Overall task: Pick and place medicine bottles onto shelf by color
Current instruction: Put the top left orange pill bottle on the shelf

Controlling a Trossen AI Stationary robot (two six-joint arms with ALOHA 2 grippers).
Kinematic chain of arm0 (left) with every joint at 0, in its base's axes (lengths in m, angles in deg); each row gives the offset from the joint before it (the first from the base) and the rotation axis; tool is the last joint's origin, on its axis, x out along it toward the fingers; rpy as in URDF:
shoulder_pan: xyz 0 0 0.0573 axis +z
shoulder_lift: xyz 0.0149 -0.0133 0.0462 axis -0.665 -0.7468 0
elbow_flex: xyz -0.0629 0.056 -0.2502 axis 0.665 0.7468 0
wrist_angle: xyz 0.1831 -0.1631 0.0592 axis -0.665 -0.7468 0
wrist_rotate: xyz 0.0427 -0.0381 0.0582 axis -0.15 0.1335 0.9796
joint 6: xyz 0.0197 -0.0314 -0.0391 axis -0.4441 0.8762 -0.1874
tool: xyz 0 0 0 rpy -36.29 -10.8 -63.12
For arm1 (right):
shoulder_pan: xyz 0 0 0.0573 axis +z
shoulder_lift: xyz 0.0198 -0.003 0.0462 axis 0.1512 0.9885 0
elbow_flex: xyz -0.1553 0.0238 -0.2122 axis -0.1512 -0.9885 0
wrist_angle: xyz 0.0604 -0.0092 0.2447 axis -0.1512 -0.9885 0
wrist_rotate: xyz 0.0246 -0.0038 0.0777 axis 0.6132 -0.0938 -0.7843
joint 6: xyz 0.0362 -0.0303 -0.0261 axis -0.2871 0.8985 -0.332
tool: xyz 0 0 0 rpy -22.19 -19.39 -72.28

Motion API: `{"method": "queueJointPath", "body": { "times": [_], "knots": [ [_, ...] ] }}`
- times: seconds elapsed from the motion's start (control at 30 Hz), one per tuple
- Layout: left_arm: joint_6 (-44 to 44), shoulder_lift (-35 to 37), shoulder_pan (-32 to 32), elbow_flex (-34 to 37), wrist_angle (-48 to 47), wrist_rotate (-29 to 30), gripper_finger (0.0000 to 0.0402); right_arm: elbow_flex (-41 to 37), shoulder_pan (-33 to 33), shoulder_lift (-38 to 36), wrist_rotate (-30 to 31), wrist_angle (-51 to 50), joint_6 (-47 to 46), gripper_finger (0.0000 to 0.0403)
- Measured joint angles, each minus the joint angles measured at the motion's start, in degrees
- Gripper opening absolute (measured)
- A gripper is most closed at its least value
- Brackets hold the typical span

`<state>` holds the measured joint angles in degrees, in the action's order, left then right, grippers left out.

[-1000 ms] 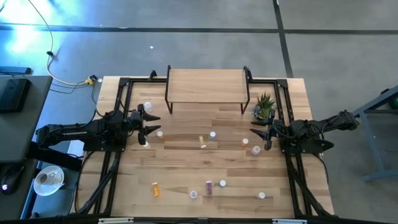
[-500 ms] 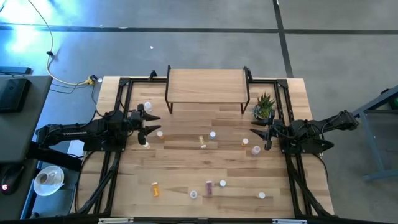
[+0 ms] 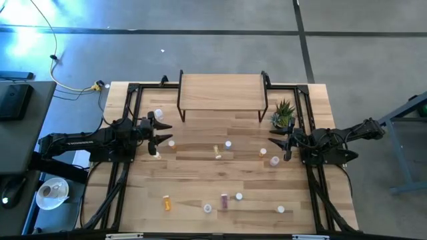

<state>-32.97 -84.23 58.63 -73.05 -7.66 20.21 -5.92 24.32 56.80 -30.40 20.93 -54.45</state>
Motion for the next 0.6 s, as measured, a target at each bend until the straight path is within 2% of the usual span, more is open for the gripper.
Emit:
{"method": "queueJointPath", "body": {
  "times": [0.2, 0.47, 0.6],
  "knots": [
    [-0.13, 0.00, -0.11, 0.00, -0.06, -0.23, 0.0191, -0.01, 0.01, -0.01, 0.00, 0.01, 0.00, 0.0139],
    [0.23, -0.15, -0.11, 0.06, -5.66, 0.25, 0.0228, 0.00, 0.01, -0.01, 0.00, 0.01, 0.00, 0.0139],
    [1.18, -0.91, -0.13, 0.04, -5.36, 0.24, 0.0231, 0.00, 0.00, -0.02, 0.00, 0.00, 0.00, 0.0139]
  ]
}}
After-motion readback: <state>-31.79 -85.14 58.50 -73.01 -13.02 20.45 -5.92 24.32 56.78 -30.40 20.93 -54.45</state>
